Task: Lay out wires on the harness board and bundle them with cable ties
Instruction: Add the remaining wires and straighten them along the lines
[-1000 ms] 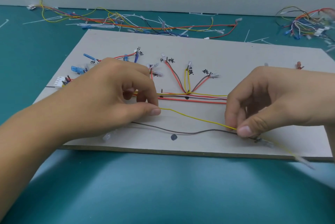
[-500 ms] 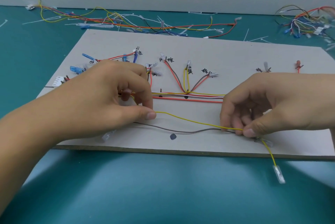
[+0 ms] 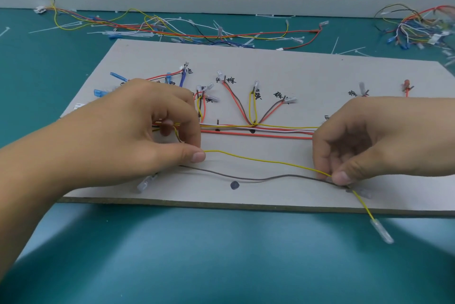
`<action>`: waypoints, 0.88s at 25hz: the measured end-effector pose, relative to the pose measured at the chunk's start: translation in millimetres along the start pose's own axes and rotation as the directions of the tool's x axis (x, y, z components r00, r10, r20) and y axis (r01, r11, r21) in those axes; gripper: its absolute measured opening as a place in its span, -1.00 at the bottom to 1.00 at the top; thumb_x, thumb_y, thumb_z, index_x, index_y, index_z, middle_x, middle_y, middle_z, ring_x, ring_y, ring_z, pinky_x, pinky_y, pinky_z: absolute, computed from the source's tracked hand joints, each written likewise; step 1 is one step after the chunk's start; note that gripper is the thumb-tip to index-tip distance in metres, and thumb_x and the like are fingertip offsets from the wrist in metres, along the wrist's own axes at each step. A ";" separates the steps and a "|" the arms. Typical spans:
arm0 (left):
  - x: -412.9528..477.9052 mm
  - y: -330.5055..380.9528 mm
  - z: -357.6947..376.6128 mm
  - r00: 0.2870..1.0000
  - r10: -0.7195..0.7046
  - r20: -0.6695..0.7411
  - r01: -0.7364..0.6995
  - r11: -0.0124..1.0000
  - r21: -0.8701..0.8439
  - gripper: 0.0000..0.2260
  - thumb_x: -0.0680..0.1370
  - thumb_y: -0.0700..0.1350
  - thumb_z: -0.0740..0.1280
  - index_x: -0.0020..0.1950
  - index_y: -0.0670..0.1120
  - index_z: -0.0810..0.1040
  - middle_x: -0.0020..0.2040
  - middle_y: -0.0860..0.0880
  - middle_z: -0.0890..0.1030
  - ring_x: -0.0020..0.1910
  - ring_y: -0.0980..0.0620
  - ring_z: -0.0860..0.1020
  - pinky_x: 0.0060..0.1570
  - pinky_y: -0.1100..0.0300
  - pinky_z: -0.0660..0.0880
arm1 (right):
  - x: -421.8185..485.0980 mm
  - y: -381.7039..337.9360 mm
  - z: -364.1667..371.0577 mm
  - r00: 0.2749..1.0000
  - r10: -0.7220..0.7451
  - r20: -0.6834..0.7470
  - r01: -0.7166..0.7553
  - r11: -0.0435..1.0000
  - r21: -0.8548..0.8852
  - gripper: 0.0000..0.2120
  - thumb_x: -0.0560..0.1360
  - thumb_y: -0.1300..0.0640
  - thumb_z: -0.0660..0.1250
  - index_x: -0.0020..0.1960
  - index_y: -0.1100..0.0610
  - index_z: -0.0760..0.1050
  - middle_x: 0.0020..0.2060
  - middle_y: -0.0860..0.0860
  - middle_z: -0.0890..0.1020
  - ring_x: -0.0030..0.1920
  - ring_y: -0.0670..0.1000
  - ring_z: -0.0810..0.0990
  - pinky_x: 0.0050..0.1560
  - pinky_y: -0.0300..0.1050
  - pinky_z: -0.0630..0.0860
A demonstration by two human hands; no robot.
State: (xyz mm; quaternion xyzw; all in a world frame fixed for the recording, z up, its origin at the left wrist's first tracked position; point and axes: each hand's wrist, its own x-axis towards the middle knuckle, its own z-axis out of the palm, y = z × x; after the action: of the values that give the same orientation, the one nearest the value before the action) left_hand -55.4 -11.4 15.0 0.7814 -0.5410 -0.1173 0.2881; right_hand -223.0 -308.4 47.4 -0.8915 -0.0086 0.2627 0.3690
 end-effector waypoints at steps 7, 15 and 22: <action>-9.8 -0.2 -19.0 0.996 0.027 0.080 -0.033 0.997 0.072 -0.85 0.39 0.22 0.47 -0.24 0.18 0.64 -0.26 0.14 0.61 -0.23 0.08 0.55 -0.27 0.37 0.37 | 11.0 -7.9 12.6 0.991 -0.061 -0.115 0.050 0.994 -0.093 -0.84 0.41 -0.01 0.42 -0.01 -0.15 0.66 -0.27 -0.08 0.69 -0.33 -0.07 0.61 -0.28 -0.12 0.60; -28.6 5.9 -4.5 0.981 -0.193 -0.020 0.189 0.975 -0.118 -0.69 0.20 -0.22 0.72 -0.25 -0.23 0.64 -0.34 -0.18 0.51 -0.35 -0.14 0.38 -0.17 0.02 0.35 | 16.7 -18.6 23.0 0.977 -0.100 -0.186 0.081 0.991 -0.109 -0.84 0.40 -0.01 0.40 -0.04 -0.16 0.65 -0.26 -0.11 0.69 -0.30 -0.05 0.63 -0.23 -0.02 0.62; -25.9 28.8 1.5 0.984 -0.158 -0.085 0.146 0.980 -0.137 -0.76 0.30 -0.07 0.67 -0.20 -0.13 0.69 -0.30 0.02 0.55 -0.39 0.26 0.51 -0.33 0.48 0.33 | 33.6 -26.3 33.5 0.863 -0.144 -0.484 0.140 0.989 -0.046 -0.94 0.44 0.09 0.41 -0.15 -0.04 0.66 -0.34 -0.04 0.65 -0.36 -0.03 0.57 -0.31 -0.11 0.51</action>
State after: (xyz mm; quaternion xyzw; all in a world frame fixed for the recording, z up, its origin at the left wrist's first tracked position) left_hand -88.6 4.6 27.1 0.8048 -0.4565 -0.1365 0.3540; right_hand -205.3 -260.3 29.5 -0.9274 0.0177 0.0024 0.3737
